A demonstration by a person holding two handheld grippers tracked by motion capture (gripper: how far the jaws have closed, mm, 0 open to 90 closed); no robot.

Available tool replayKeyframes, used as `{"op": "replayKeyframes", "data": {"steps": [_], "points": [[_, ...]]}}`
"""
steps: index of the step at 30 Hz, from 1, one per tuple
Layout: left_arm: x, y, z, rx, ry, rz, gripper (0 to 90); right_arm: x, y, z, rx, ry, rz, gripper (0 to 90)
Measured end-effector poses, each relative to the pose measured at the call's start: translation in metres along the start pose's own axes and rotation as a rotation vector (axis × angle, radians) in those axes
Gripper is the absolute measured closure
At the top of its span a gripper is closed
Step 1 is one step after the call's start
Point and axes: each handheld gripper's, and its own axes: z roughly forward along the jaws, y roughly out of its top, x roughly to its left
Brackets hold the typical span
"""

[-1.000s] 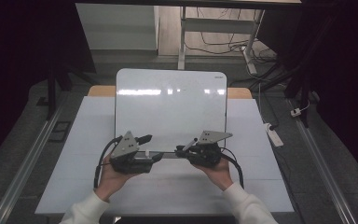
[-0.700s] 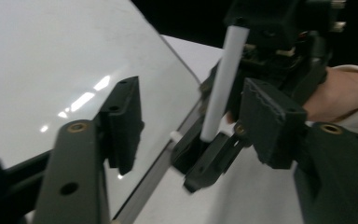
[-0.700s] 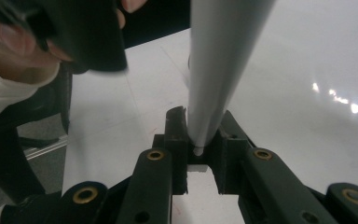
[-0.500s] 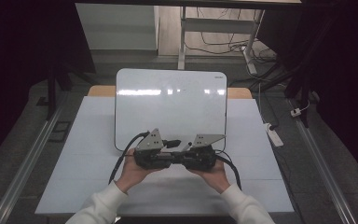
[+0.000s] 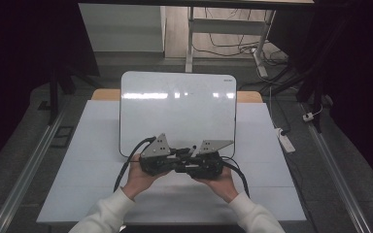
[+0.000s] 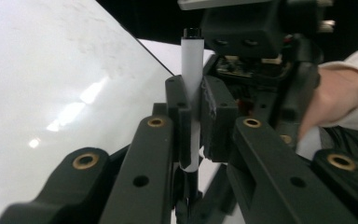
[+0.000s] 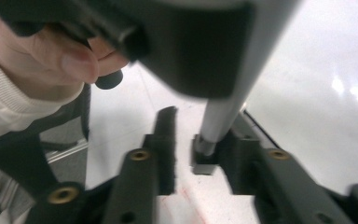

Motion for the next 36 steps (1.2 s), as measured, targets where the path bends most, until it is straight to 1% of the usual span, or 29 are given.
{"op": "replayKeyframes", "data": {"steps": [1,2,4,7,10,12,13,15,17,18,21,23,25,27,29,31,33,35,36], "points": [[0.003,0.001,-0.003,-0.003,0.015,-0.005,81.7,0.0,0.0,-0.001,-0.008,-0.004,0.001,59.1],[0.008,0.001,-0.007,-0.007,0.037,-0.01,81.7,0.001,0.001,-0.002,-0.015,-0.019,0.003,55.7],[0.02,0.002,-0.017,-0.028,0.061,-0.049,81.7,0.001,0.002,-0.008,-0.036,-0.05,-0.004,52.0],[0.042,0.005,-0.034,-0.038,0.128,-0.078,81.7,-0.002,0.001,-0.02,-0.073,-0.087,0.009,49.1],[0.065,0.011,-0.05,-0.029,0.204,-0.105,81.7,-0.007,-0.002,-0.036,-0.092,-0.125,0.016,48.0],[0.082,0.016,-0.061,-0.008,0.265,-0.112,81.7,-0.01,-0.006,-0.049,-0.101,-0.156,0.018,47.9],[0.091,0.019,-0.065,0.0,0.296,-0.125,81.7,-0.012,-0.009,-0.056,-0.106,-0.178,0.018,48.0],[0.111,0.025,-0.074,0.025,0.336,-0.16,81.7,-0.016,-0.015,-0.074,-0.107,-0.227,0.025,47.9],[0.13,0.03,-0.079,0.061,0.373,-0.193,81.7,-0.02,-0.023,-0.092,-0.114,-0.282,0.039,47.9],[0.139,0.032,-0.08,0.075,0.385,-0.22,81.6,-0.022,-0.027,-0.102,-0.118,-0.313,0.041,47.9],[0.162,0.038,-0.079,0.14,0.416,-0.261,81.6,-0.024,-0.039,-0.128,-0.121,-0.412,0.046,47.9],[0.174,0.04,-0.073,0.182,0.438,-0.283,81.6,-0.026,-0.046,-0.143,-0.123,-0.466,0.049,47.7],[0.183,0.041,-0.065,0.225,0.463,-0.295,81.6,-0.028,-0.052,-0.154,-0.127,-0.511,0.055,47.5],[0.191,0.041,-0.058,0.253,0.484,-0.308,81.6,-0.028,-0.057,-0.163,-0.135,-0.537,0.061,47.5],[0.198,0.041,-0.051,0.285,0.506,-0.315,81.5,-0.028,-0.059,-0.169,-0.143,-0.551,0.061,47.5],[0.203,0.04,-0.044,0.297,0.517,-0.323,81.4,-0.028,-0.061,-0.172,-0.145,-0.561,0.059,47.4],[0.206,0.04,-0.038,0.314,0.536,-0.314,81.4,-0.028,-0.061,-0.173,-0.147,-0.562,0.061,47.5],[0.206,0.038,-0.033,0.33,0.549,-0.297,81.1,-0.029,-0.062,-0.173,-0.146,-0.565,0.061,47.4],[0.207,0.037,-0.031,0.332,0.55,-0.297,80.6,-0.03,-0.062,-0.173,-0.145,-0.565,0.061,47.5]]}}
